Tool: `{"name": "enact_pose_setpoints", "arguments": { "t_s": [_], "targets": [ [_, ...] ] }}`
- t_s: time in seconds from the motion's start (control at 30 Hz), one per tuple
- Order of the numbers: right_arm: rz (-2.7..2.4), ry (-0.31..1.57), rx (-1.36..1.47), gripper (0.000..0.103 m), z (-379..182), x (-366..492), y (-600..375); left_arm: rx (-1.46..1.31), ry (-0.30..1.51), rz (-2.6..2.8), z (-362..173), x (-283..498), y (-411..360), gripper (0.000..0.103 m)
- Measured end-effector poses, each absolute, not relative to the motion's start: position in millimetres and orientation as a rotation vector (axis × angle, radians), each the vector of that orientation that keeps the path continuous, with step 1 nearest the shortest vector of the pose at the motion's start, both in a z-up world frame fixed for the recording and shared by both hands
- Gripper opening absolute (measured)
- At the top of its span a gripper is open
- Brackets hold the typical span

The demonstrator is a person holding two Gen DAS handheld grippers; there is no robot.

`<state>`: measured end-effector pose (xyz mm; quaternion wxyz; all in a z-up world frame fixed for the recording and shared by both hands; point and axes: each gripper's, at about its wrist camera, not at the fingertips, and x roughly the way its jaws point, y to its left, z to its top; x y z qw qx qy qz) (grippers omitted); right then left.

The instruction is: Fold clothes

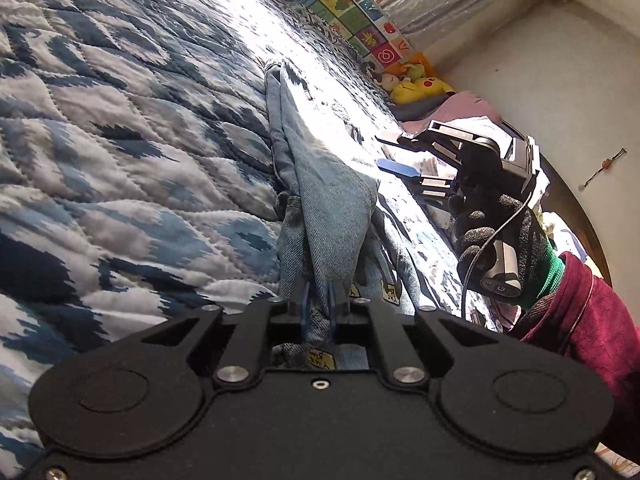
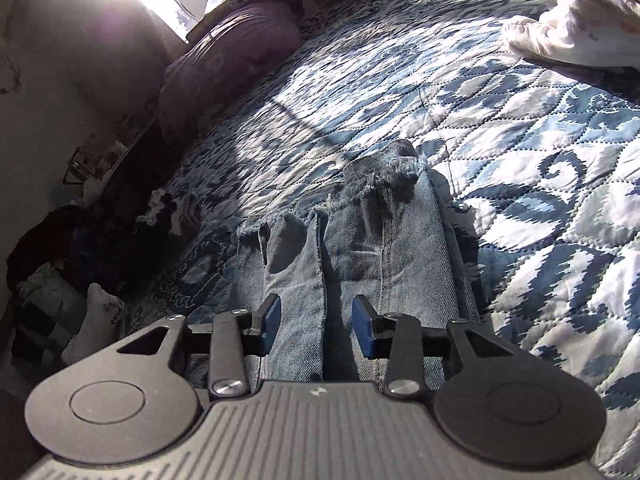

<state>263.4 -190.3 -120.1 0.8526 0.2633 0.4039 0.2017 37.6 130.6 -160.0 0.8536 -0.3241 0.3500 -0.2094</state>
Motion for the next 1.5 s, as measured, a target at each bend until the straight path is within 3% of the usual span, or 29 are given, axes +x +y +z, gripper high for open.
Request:
{"name": "enact_pose_setpoints", "arguments": {
  "t_s": [0.07, 0.17, 0.53, 0.67, 0.9, 1.07, 1.17, 1.27, 1.4, 1.5],
  "targets": [
    [0.442, 0.864, 0.569, 0.042, -131, 256, -190, -0.649, 0.733, -0.437, -160, 38, 127, 0.005],
    [0.510, 0.877, 0.567, 0.007, -140, 251, -185, -0.592, 0.739, -0.436, -159, 39, 120, 0.005],
    [0.503, 0.831, -0.014, 0.009, -125, 249, -140, -0.527, 0.769, -0.419, -162, 41, 111, 0.003],
    [0.413, 0.762, 0.049, 0.023, -115, 239, -157, -0.517, 0.771, -0.406, -159, 39, 112, 0.004],
    [0.627, 0.678, 0.017, 0.022, -89, 193, -143, -0.413, 0.684, -0.356, -133, 26, 107, 0.008],
    [0.719, 0.753, -0.002, 0.022, -110, 181, -121, -0.319, 0.604, -0.352, -112, 31, 92, 0.008],
    [0.703, 0.806, 0.135, 0.022, -130, 186, -126, -0.194, 0.585, -0.390, -110, 42, 70, 0.008],
    [0.696, 0.823, 0.204, 0.022, -138, 188, -131, -0.109, 0.738, -0.411, -141, 67, 50, 0.014],
    [0.668, 0.814, 0.203, 0.019, -133, 181, -136, -0.155, 0.771, -0.396, -148, 70, 60, 0.014],
    [0.620, 0.798, 0.258, 0.024, -128, 174, -151, -0.156, 0.771, -0.391, -144, 60, 65, 0.014]
  ]
}}
